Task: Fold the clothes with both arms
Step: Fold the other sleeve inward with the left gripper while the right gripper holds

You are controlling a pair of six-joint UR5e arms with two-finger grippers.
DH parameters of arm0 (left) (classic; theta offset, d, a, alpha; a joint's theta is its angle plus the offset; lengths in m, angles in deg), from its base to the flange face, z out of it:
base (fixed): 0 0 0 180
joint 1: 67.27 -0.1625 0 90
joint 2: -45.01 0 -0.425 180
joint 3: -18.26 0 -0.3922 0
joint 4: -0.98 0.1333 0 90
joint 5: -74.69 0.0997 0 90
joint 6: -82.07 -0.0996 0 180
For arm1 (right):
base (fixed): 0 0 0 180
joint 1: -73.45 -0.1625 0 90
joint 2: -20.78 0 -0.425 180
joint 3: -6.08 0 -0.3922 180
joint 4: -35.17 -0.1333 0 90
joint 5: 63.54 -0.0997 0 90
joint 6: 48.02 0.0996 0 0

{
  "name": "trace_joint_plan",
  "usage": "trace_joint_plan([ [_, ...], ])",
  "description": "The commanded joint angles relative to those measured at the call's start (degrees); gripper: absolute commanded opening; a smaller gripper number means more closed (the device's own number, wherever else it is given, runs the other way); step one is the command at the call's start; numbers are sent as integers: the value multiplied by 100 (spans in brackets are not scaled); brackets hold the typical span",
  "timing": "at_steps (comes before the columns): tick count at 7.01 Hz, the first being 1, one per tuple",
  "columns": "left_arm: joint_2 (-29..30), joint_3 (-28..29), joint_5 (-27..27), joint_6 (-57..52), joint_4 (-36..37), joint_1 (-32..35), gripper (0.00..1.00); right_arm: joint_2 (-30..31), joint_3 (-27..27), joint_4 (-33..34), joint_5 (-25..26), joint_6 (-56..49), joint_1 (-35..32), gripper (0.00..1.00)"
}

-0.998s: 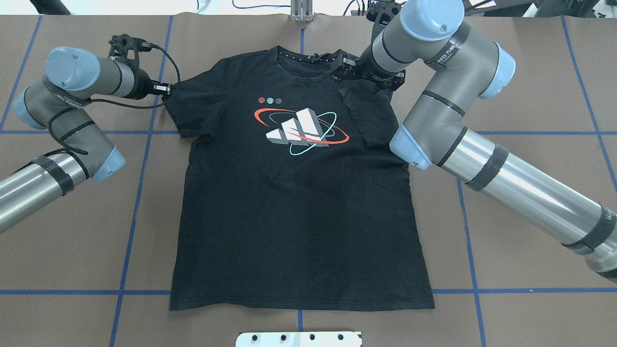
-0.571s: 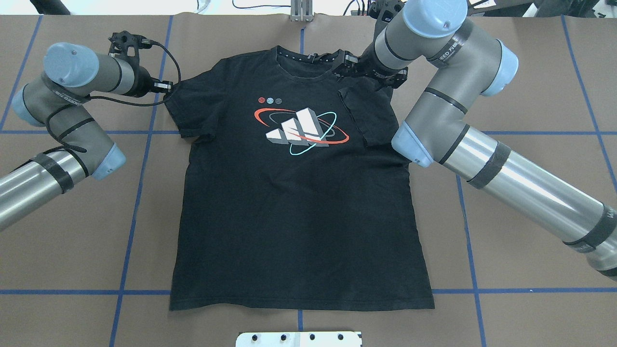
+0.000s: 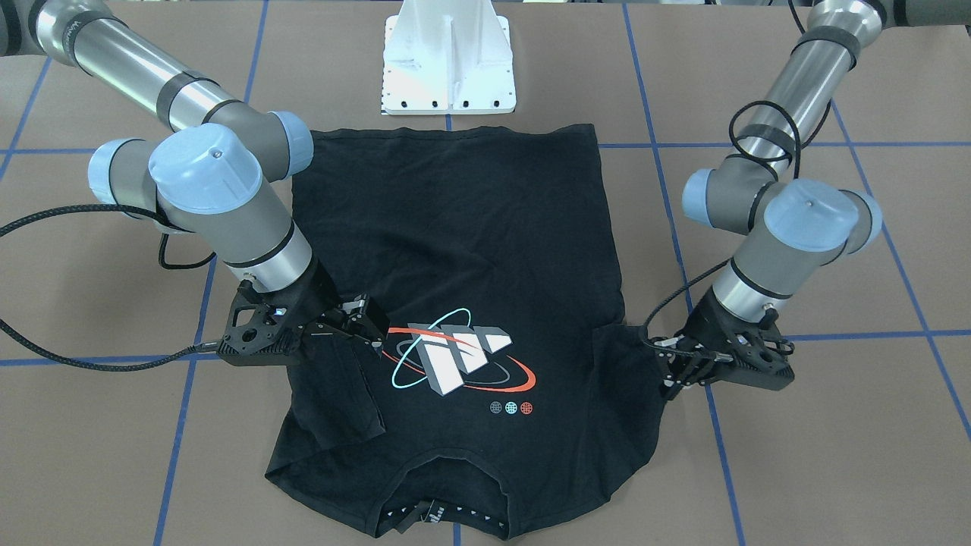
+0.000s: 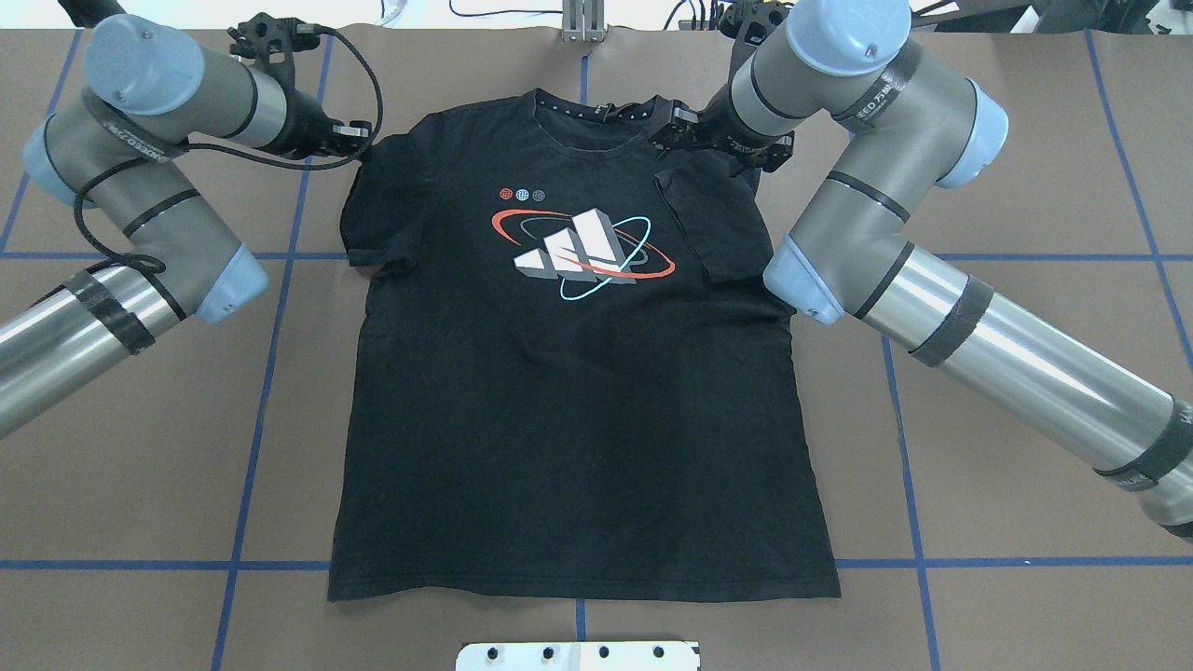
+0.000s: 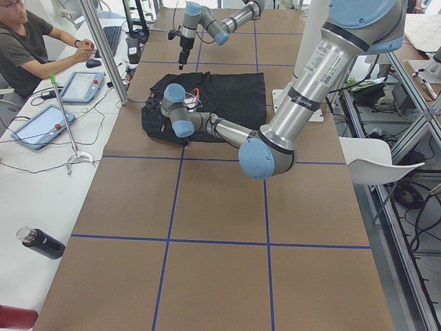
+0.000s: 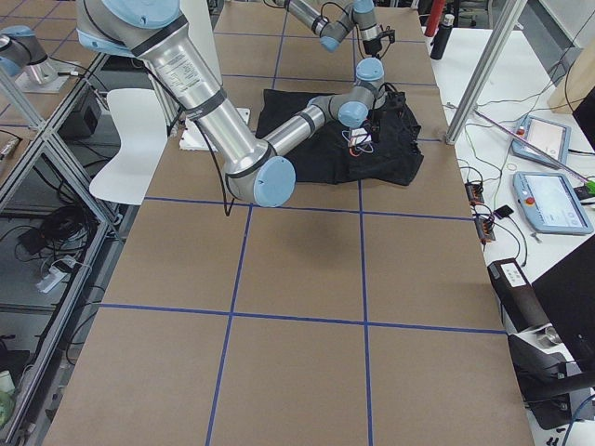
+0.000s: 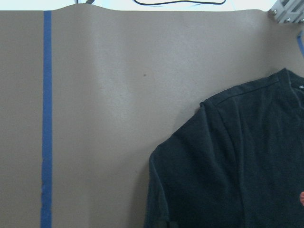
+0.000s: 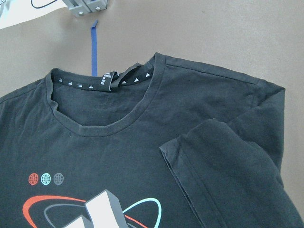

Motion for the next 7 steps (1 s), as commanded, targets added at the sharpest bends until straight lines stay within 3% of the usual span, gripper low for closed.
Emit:
trace_joint_plan([
  [1,748,448,35,1075,66,-185,0,4,16,-8,-16,-1,-1,100],
  [2,1449,1088,297,1611,5,-368,0,39,86,9,-25,-1,-44,100],
  [3,1717,1451,1082,1677,-187,-692,0,57,130,9,-86,-1,-53,100],
  [5,1764,1710,1222,1809,-637,-888,0,126,157,1,-104,-1,-88,100],
  [6,1755,1701,1213,1810,-646,-897,15,136,157,9,-104,-1,-88,100],
  [7,1747,1675,1213,1801,-716,-889,99,145,157,9,-104,-1,-88,100],
])
